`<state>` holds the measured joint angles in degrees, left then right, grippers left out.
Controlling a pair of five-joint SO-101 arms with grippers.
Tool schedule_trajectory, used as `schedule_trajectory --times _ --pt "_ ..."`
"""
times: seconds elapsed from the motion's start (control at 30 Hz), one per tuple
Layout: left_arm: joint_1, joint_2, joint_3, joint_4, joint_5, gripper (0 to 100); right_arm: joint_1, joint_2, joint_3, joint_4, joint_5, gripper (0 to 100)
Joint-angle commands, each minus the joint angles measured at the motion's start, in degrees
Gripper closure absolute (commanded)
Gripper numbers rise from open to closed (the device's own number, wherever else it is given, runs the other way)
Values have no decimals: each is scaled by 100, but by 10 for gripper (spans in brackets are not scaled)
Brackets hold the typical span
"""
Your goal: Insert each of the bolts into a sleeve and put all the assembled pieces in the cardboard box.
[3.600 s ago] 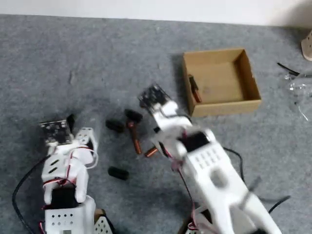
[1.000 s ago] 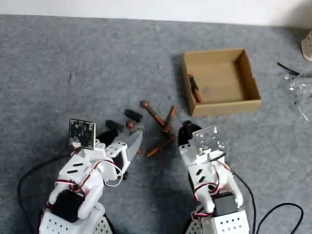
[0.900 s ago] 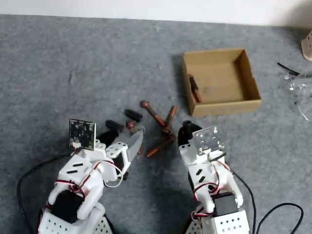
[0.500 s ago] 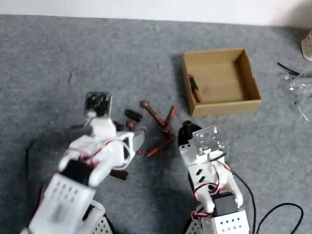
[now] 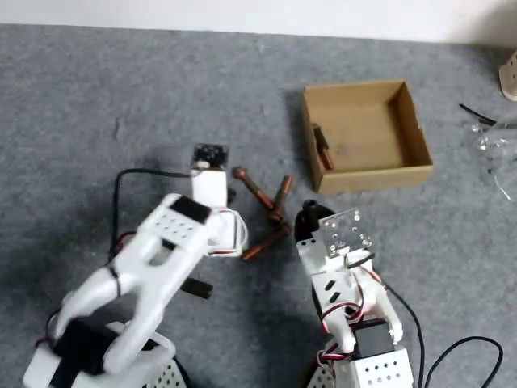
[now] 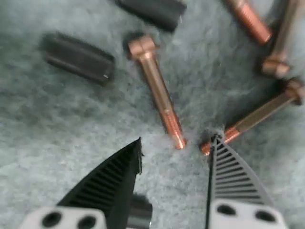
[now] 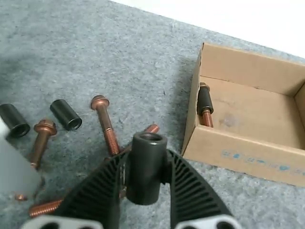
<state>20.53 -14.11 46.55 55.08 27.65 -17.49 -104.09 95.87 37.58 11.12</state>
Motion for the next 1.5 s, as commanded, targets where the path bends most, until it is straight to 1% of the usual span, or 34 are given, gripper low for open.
schedule_trajectory --times 0.0,0.07,0.17,0.3,0.53,0.6,0.73,0.93,1.23,1.27,1.33,1.47 --pt "66 497 -505 -88 53 779 75 -127 514 -215 -18 994" --pt "-119 884 -664 -273 114 783 75 -127 514 -215 -18 994" --pt "-303 1411 -875 -536 484 782 75 -127 514 -215 -18 994" --pt "-295 1824 -1218 -527 492 780 75 -127 514 -215 -18 994" --pt "-338 1868 -1596 -536 492 782 75 -127 514 -215 -18 994" --pt "-347 1868 -1596 -554 484 783 75 -127 514 -215 -18 994" --pt "-593 1877 -1604 -589 510 783 75 -127 514 -215 -18 994" --pt "-910 1895 -1569 -862 519 783 75 -127 514 -215 -18 994" --pt "-1007 1903 -1402 -976 527 784 75 -127 523 -365 -18 994" --pt "-1042 1903 -1393 -949 527 793 75 -127 523 -365 -18 994" --pt "-1138 1903 -1385 -949 519 843 75 -127 523 -365 -18 994" --pt "-1288 2000 -1332 -976 475 994 92 -127 523 -356 -18 994"
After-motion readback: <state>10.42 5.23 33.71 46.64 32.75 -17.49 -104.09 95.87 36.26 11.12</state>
